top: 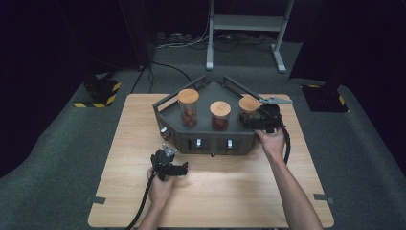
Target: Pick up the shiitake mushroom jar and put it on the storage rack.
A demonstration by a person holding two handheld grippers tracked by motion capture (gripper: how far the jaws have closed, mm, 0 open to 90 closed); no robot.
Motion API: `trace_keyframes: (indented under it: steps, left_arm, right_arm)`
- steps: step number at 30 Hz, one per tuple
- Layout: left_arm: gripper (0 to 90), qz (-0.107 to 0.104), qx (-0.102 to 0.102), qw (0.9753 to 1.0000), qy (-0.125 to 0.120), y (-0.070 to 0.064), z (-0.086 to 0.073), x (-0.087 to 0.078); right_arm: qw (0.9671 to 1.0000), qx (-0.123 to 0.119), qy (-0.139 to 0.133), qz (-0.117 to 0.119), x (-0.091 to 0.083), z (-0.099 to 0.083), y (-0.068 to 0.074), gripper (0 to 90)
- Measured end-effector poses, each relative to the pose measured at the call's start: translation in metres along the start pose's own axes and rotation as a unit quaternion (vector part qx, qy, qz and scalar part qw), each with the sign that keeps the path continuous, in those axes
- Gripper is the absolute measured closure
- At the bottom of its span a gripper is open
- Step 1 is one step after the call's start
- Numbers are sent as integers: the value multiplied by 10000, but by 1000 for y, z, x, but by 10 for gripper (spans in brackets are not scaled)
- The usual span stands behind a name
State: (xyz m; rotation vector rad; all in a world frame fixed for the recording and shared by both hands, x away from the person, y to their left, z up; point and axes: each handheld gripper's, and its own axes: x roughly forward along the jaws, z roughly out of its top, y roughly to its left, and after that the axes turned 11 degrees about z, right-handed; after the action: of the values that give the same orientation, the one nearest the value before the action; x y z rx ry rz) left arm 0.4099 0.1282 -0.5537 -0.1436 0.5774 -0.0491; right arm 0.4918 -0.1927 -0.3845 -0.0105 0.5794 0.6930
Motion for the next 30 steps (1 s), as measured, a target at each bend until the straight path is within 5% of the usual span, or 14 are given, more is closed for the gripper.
trace_keyframes:
  steps: [30]
  left_arm:
    - [35, 0, -30, 10000, -12, 0, 0, 0]
  right_arm:
    - [9997, -162, -131, 93, -20, -6, 6, 129]
